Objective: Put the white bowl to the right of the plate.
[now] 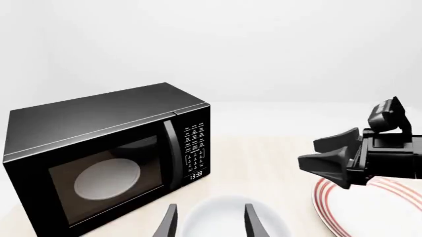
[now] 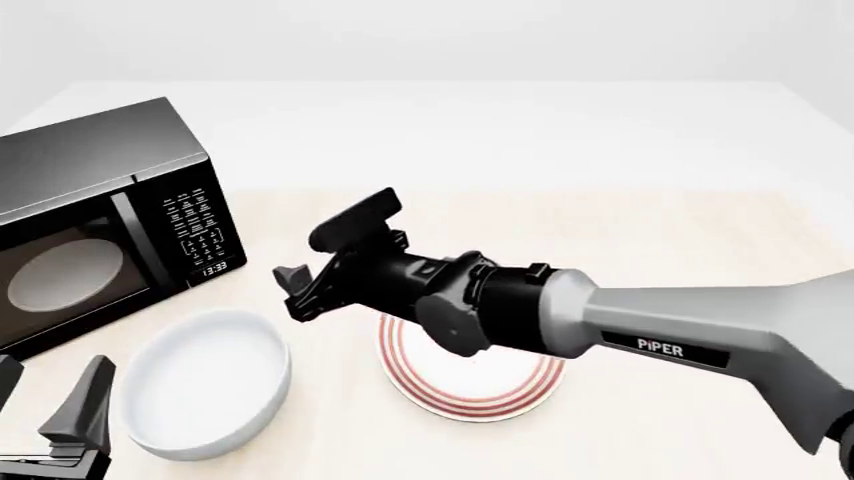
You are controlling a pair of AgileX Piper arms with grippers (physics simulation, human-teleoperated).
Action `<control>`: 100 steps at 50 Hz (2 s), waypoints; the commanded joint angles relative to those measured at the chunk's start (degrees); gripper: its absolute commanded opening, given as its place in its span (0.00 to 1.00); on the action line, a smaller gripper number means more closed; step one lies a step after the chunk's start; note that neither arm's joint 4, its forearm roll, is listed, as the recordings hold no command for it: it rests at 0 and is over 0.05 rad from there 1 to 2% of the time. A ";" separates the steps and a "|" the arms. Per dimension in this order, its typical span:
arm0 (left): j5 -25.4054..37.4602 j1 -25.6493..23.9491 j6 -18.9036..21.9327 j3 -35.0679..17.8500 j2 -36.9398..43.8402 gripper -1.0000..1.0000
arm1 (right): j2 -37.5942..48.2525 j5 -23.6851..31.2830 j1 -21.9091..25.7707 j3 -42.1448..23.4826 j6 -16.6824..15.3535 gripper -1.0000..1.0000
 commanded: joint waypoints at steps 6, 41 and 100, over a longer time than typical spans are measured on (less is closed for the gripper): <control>0.00 0.00 0.00 0.00 0.00 1.00 | 6.11 2.07 1.90 -5.06 0.90 1.00; 0.00 0.00 0.00 0.00 0.00 1.00 | 18.44 4.08 2.42 -14.14 5.02 1.00; 0.00 0.00 0.00 0.00 0.00 1.00 | 28.93 3.42 4.02 -19.01 10.16 1.00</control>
